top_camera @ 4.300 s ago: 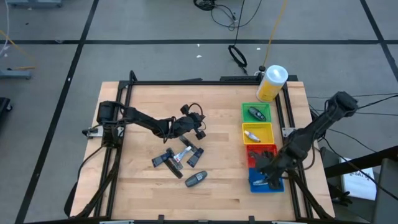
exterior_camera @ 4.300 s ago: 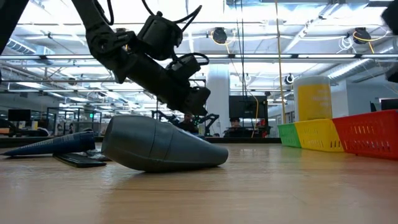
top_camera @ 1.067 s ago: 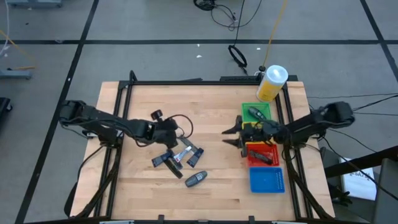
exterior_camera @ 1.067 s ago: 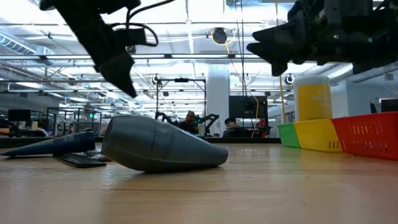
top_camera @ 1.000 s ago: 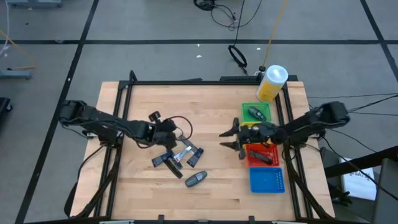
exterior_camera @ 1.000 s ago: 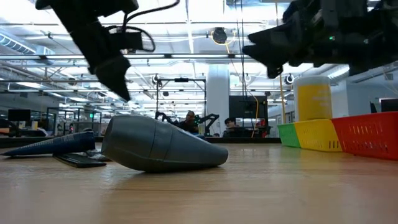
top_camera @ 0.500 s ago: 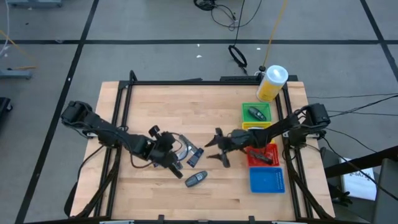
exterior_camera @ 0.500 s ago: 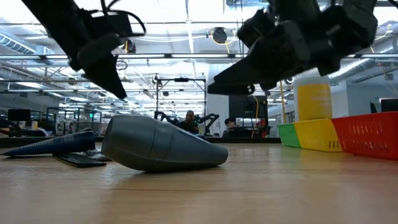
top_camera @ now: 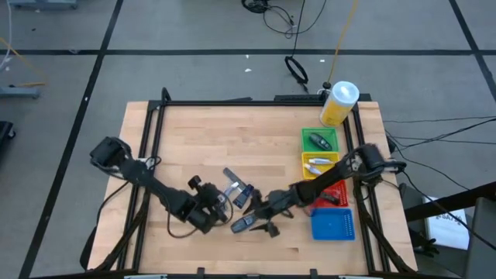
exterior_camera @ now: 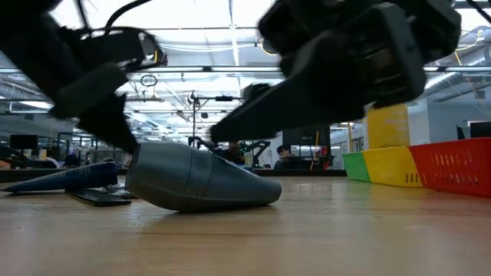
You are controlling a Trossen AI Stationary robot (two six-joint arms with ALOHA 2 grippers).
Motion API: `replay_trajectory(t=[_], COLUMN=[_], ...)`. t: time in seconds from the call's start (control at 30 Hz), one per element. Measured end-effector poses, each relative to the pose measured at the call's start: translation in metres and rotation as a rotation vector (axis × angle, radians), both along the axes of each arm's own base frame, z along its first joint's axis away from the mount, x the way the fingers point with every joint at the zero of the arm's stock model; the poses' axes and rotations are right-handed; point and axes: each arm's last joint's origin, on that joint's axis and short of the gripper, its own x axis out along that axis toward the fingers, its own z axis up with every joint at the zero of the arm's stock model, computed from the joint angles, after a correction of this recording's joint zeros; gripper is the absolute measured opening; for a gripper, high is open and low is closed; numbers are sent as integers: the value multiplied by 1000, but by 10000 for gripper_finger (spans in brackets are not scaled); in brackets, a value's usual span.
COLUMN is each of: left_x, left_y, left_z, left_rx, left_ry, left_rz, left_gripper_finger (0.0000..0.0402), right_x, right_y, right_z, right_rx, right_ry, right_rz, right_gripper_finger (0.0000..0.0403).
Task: Pick & Place Travel size toiletries
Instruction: Put the gray deodorant into the green basket
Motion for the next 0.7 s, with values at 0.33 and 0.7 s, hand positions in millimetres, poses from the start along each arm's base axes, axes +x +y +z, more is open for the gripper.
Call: replay_trajectory(t=[0.33, 0.7], left_x=[-1, 10], left_y=[-32, -29], left_z=[-36, -46], left_rx=[-24, 34], left_ry=[-118, -132], left_rz=[16, -14], left_gripper_finger=[21, 21], right_x=[16, 0], right_y=[17, 5], right_z=[-29, 5], right_rx=[-67, -119], right_ry=[44, 242], right_rz=[-67, -104], right_gripper_finger=[248, 203])
